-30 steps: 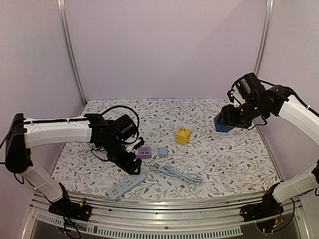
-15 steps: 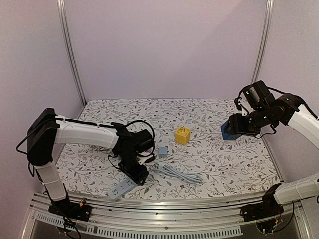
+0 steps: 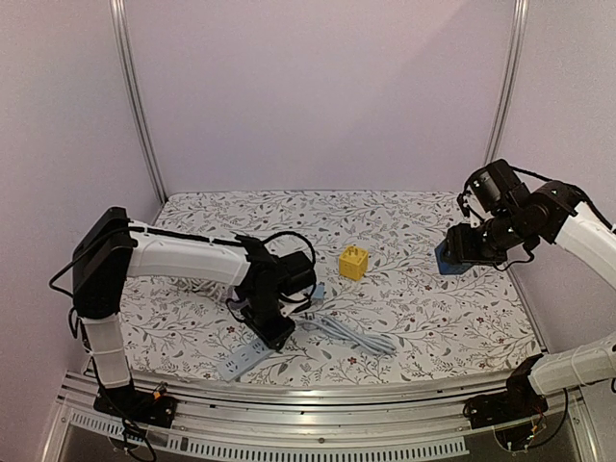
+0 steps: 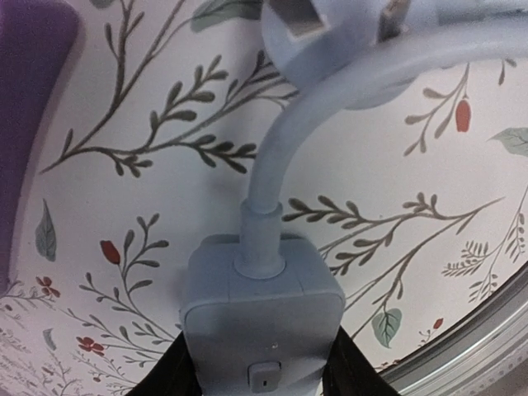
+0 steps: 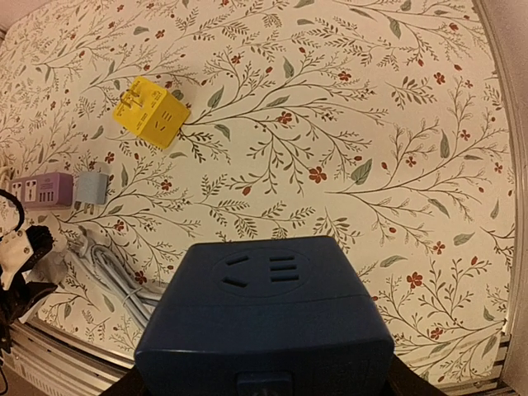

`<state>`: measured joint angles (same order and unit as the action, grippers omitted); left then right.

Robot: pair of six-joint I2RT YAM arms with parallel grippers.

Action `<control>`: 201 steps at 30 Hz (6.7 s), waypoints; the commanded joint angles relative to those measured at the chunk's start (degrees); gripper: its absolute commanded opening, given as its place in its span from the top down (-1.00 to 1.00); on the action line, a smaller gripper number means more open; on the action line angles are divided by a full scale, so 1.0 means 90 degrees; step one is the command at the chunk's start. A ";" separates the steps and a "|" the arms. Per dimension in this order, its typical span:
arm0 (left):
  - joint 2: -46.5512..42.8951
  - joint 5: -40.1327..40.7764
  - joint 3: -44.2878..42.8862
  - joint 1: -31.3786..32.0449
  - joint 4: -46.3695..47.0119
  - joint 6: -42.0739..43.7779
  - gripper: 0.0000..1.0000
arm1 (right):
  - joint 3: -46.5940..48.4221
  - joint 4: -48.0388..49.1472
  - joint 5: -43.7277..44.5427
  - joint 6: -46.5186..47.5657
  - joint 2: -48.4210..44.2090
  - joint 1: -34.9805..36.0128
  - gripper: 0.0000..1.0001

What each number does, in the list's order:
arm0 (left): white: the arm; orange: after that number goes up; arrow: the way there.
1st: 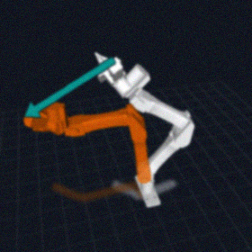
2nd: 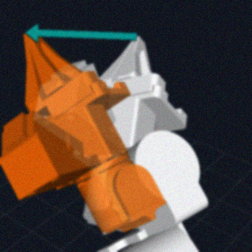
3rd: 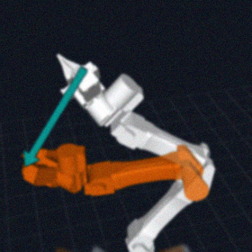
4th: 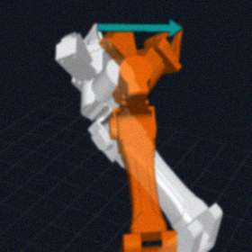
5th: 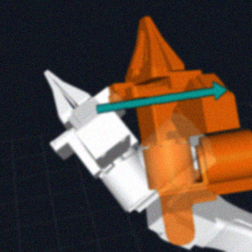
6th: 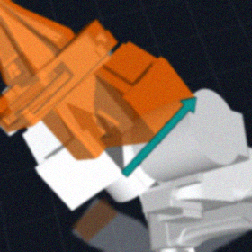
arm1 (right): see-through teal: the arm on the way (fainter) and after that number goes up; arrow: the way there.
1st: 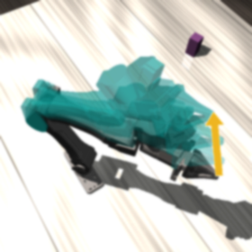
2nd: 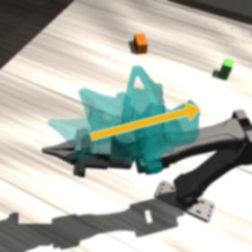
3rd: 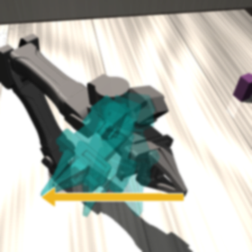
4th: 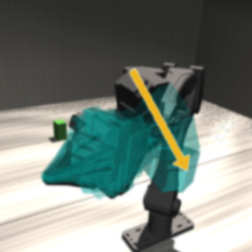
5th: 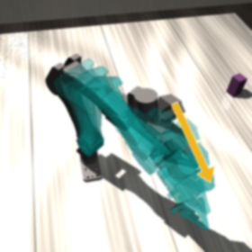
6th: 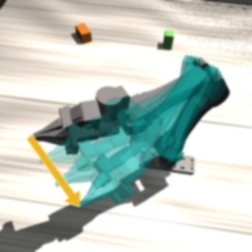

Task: Insert the plug

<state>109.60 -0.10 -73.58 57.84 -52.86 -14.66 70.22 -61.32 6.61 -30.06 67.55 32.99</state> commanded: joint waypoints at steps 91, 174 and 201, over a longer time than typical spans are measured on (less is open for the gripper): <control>-0.5389 0.1459 0.1830 0.0827 -0.0340 -0.4865 -0.99 | -0.0207 0.1281 -0.1377 0.0166 -0.1299 0.0364 1.00; -0.4962 0.0411 0.2717 0.0692 -0.0069 -0.6275 -0.66 | 0.3875 -0.0354 -0.1007 0.0251 0.5652 0.3531 1.00; -0.4699 0.0287 0.2687 0.0672 -0.0062 -0.6043 -0.66 | 0.4097 -0.0187 -0.0891 0.0373 0.6096 0.3272 1.00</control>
<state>66.63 3.20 -49.32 64.60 -52.21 -69.87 105.21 -63.96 -1.72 -26.76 120.84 63.11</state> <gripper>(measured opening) 0.829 0.631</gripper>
